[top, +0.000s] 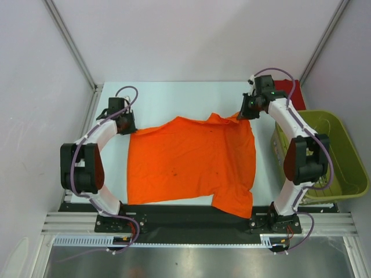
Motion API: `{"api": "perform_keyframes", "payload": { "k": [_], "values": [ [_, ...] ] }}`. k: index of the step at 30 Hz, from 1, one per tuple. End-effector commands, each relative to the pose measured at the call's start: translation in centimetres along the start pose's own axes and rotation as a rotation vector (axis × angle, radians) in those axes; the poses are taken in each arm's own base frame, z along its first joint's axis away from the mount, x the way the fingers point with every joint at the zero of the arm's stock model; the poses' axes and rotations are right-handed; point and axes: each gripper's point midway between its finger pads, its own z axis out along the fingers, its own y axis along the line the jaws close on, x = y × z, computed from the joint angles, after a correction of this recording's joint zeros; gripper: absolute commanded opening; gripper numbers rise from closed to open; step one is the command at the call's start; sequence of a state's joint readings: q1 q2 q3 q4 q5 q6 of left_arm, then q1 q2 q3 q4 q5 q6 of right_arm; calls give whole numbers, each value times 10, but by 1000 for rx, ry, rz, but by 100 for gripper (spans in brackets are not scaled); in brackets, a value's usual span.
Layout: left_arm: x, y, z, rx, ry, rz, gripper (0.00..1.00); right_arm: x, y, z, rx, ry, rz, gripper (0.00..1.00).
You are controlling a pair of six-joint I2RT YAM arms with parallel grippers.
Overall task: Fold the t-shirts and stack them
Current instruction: Flatten the tshirt out
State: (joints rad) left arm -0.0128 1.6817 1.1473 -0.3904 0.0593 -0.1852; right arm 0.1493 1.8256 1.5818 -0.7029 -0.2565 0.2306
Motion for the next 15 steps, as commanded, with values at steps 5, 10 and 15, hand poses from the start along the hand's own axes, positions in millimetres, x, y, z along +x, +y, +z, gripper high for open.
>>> {"api": "perform_keyframes", "payload": {
  "k": [5, 10, 15],
  "values": [
    [-22, -7, -50, 21, -114, -39, 0, -33, 20, -61, -112, -171, 41, 0],
    [-95, -26, -119, 67, -294, -53, 0, -98, 57, -148, -239, -438, -30, 0],
    [-179, -59, -246, 185, -587, -45, 0, -134, 95, -256, -291, -679, -115, 0]
  ]
}}
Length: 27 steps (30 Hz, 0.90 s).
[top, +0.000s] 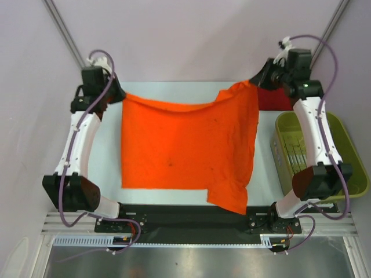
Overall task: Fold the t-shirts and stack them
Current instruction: Flatten the tshirt out
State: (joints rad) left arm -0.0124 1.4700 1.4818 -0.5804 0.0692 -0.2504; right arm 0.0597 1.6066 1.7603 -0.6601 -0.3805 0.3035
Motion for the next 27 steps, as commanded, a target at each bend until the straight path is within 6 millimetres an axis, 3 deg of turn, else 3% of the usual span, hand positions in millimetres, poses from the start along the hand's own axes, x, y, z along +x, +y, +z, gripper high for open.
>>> {"api": "perform_keyframes", "payload": {
  "k": [1, 5, 6, 7, 8, 12, 13, 14, 15, 17, 18, 19, 21, 23, 25, 27],
  "values": [
    [-99, -40, -97, 127, -298, -13, 0, -84, 74, -94, -137, -308, -122, 0],
    [-138, -64, -179, 220, -495, 27, 0, -115, 110, -169, -160, -489, -213, 0],
    [-144, -67, -200, 234, -544, 58, 0, -116, 116, -183, -164, -518, -229, 0],
    [-149, -70, -218, 247, -592, 80, 0, -118, 128, -210, -180, -572, -261, 0],
    [-151, -75, -255, 267, -667, 112, 0, -120, 138, -228, -199, -608, -283, 0],
    [-153, -86, -347, 293, -854, 201, 0, -112, 175, -303, -276, -746, -355, 0],
    [-152, -84, -358, 284, -872, 199, 0, -107, 184, -327, -298, -789, -370, 0],
    [-151, -90, -372, 316, -889, 202, 0, -104, 190, -342, -315, -814, -376, 0],
    [-153, -90, -399, 329, -943, 206, 0, -103, 197, -359, -333, -849, -386, 0],
    [-154, -82, -420, 314, -980, 178, 0, -98, 208, -390, -367, -911, -403, 0],
    [-157, -78, -444, 312, -1031, 176, 0, -97, 212, -400, -378, -930, -410, 0],
    [-157, -73, -454, 298, -1051, 173, 0, -95, 218, -417, -393, -962, -425, 0],
    [-161, -62, -477, 269, -1107, 159, 0, -92, 223, -432, -406, -992, -438, 0],
    [-163, -54, -486, 248, -1127, 144, 0, -92, 225, -445, -406, -1030, -442, 0],
    [-165, -49, -485, 209, -1130, 163, 0, -94, 226, -450, -409, -1050, -442, 0],
    [-167, -47, -462, 162, -1084, 172, 0, -99, 226, -442, -413, -1042, -427, 0]
  ]
}}
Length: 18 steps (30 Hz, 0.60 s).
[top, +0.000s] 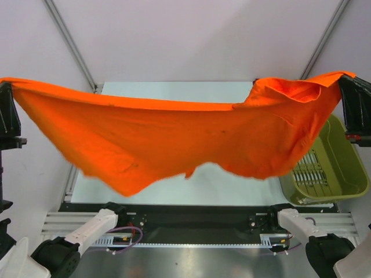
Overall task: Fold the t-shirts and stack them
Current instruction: Flatten the tshirt out
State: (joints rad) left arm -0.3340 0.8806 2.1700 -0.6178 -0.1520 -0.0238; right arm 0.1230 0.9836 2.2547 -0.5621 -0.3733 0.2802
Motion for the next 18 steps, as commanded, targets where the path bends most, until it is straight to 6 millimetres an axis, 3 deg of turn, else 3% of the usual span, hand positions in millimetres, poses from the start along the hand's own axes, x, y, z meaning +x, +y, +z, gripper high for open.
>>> {"api": "perform_keyframes", "payload": {
  "k": [1, 5, 6, 7, 8, 9, 10, 11, 12, 13, 14, 15, 17, 18],
  "values": [
    [56, 19, 26, -98, 154, 107, 1, 12, -17, 22, 25, 1, 25, 0],
    [120, 16, 50, -89, 293, 169, 1, 52, -39, 45, 40, 47, 61, 0],
    [151, 21, 58, -113, 350, 207, 0, 87, -54, 54, 63, 112, 89, 0],
    [173, 24, 61, -123, 396, 235, 0, 100, -61, 61, 68, 114, 96, 0],
    [203, 27, 68, -127, 452, 267, 0, 116, -68, 66, 73, 134, 112, 0],
    [250, 31, 67, -124, 539, 316, 1, 160, -83, 69, 97, 209, 147, 0],
    [277, 35, 67, -132, 577, 334, 0, 169, -88, 75, 89, 196, 148, 0],
    [301, 39, 65, -137, 606, 344, 0, 198, -98, 80, 97, 242, 172, 0],
    [358, 44, 45, -114, 704, 370, 0, 219, -105, 82, 103, 272, 181, 0],
    [370, 46, 52, -116, 660, 355, 0, 253, -117, 82, 119, 315, 193, 0],
    [408, 52, 37, -117, 728, 339, 0, 281, -129, 84, 137, 355, 205, 0],
    [441, 57, 35, -117, 783, 338, 0, 300, -138, 86, 147, 377, 209, 0],
    [487, 72, 21, -139, 886, 327, 0, 363, -159, 82, 188, 486, 230, 0],
    [533, 78, 8, -134, 973, 332, 0, 379, -166, 83, 188, 495, 220, 0]
  ]
}}
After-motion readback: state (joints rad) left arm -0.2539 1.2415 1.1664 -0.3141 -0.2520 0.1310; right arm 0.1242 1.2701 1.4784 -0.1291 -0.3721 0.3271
